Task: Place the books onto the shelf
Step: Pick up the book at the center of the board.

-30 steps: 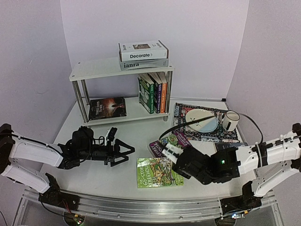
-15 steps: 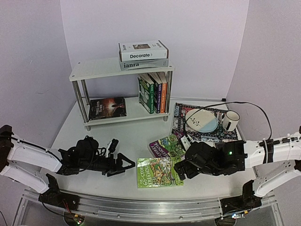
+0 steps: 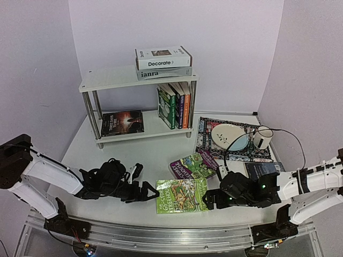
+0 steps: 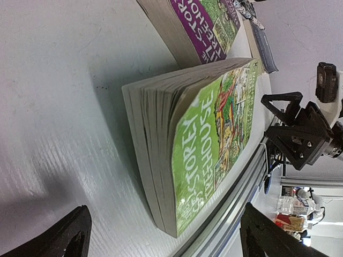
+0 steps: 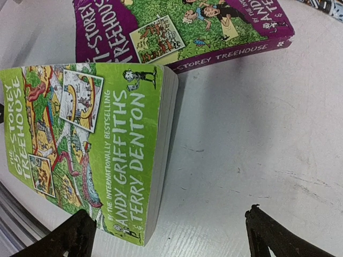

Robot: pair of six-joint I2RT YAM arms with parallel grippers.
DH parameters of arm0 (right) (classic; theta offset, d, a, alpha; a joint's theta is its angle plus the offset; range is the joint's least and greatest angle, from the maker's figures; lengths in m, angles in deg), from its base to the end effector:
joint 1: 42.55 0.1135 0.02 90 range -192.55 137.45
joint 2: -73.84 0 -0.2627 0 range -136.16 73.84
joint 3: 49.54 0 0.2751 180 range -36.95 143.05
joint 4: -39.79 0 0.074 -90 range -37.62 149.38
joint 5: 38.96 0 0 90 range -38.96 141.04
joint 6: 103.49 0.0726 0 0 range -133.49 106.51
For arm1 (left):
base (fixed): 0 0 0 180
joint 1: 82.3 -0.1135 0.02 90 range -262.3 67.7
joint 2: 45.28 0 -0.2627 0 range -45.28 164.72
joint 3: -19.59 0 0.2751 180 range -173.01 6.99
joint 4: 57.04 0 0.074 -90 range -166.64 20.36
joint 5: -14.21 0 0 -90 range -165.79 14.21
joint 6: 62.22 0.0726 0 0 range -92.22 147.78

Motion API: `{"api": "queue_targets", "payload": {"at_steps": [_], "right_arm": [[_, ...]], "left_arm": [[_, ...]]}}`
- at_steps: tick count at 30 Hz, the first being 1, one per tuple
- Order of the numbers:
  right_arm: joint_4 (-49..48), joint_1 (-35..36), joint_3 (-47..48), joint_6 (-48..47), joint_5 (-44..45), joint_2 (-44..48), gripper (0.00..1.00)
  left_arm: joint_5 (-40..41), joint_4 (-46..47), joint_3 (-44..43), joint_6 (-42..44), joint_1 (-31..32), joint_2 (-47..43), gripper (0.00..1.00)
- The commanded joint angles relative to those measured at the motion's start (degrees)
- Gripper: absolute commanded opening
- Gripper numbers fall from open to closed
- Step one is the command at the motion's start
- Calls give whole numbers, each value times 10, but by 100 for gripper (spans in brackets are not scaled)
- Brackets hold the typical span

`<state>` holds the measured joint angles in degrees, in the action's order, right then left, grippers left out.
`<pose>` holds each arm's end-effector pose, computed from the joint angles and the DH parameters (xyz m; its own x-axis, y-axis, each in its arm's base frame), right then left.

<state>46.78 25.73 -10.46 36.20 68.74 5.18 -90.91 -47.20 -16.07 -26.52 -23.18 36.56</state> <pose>0.1236 0.2507 0.1371 -0.7486 0.0837 -0.6577 -0.3459 0.7969 0.4952 0.1322 -0.2580 0.0897 -0.9379 0.0408 -0.3445 0.2994 0.5969 -0.7443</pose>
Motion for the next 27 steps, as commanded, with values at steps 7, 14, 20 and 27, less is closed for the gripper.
{"api": "queue_targets", "payload": {"at_steps": [7,14,20,27], "right_arm": [[-130,-18,-24,56,-31,-46,86],[-156,-25,-6,63,-39,-102,71],[-160,-25,4,70,-42,-126,54],[-162,-25,13,59,-52,-137,37]], "left_arm": [[42,10,-73,35,2,81,86],[42,17,-101,38,2,124,79],[11,43,-114,21,2,154,63],[5,84,-106,-7,2,167,45]]}}
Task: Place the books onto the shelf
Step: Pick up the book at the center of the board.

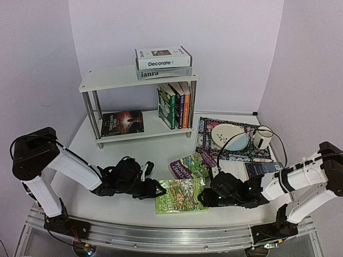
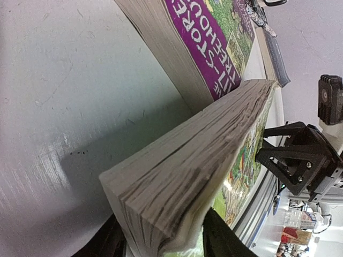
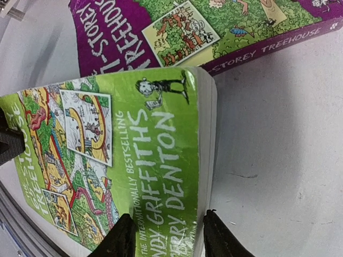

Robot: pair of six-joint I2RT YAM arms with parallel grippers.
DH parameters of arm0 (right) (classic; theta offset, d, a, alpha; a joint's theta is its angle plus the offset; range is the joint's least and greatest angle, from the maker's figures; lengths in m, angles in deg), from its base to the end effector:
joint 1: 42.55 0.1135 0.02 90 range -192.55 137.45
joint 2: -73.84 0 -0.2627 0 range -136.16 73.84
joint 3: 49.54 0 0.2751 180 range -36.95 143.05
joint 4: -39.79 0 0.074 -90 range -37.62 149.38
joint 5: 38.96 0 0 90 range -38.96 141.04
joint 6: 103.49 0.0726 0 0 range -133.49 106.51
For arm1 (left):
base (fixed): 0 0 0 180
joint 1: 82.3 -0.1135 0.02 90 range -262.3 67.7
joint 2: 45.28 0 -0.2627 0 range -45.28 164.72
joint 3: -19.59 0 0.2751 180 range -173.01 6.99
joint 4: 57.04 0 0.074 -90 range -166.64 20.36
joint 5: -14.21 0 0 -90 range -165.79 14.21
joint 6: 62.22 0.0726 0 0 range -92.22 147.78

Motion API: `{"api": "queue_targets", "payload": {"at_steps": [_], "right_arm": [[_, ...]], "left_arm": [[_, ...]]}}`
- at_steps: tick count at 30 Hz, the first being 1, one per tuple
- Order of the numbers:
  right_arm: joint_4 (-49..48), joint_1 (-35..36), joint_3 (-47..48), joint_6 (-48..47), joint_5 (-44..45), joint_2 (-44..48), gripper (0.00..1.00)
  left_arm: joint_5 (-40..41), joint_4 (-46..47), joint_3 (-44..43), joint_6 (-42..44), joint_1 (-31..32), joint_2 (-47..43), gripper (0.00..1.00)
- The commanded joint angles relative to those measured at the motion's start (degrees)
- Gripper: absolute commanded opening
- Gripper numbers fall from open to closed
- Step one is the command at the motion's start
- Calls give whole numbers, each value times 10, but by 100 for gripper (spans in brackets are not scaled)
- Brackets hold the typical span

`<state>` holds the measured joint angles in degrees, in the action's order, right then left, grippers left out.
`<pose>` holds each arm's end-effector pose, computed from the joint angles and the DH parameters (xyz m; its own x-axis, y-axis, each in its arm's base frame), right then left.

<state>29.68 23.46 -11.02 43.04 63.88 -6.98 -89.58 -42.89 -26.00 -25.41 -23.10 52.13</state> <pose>0.1384 0.2713 0.1106 -0.7987 0.2056 -0.5655 -0.2684 0.7194 0.6407 0.1584 -0.2995 0.0694 -0.9327 0.0461 -0.3576 0.3072 0.6211 -0.7210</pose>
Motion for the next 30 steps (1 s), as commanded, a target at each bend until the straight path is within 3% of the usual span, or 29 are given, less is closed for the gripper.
{"api": "queue_targets", "payload": {"at_steps": [1,9,10,11,13,23,30], "right_arm": [[9,-3,21,-12,-6,-18,34],[8,-3,30,-30,-18,-18,33],[8,-2,31,-32,-19,-16,33],[9,-3,31,-34,-20,-14,33],[10,-2,32,-39,-21,-10,35],[124,-3,54,-119,29,84,62],[213,-3,82,-217,49,167,90]], "left_arm": [[-10,49,-6,-23,2,13,43],[-32,121,10,-43,1,3,33],[-34,121,10,-42,1,0,25],[-34,121,12,-41,1,-4,9],[-36,121,14,-40,0,-11,0],[-70,120,28,-53,-18,-61,0],[-93,120,39,-80,-41,-123,0]]}}
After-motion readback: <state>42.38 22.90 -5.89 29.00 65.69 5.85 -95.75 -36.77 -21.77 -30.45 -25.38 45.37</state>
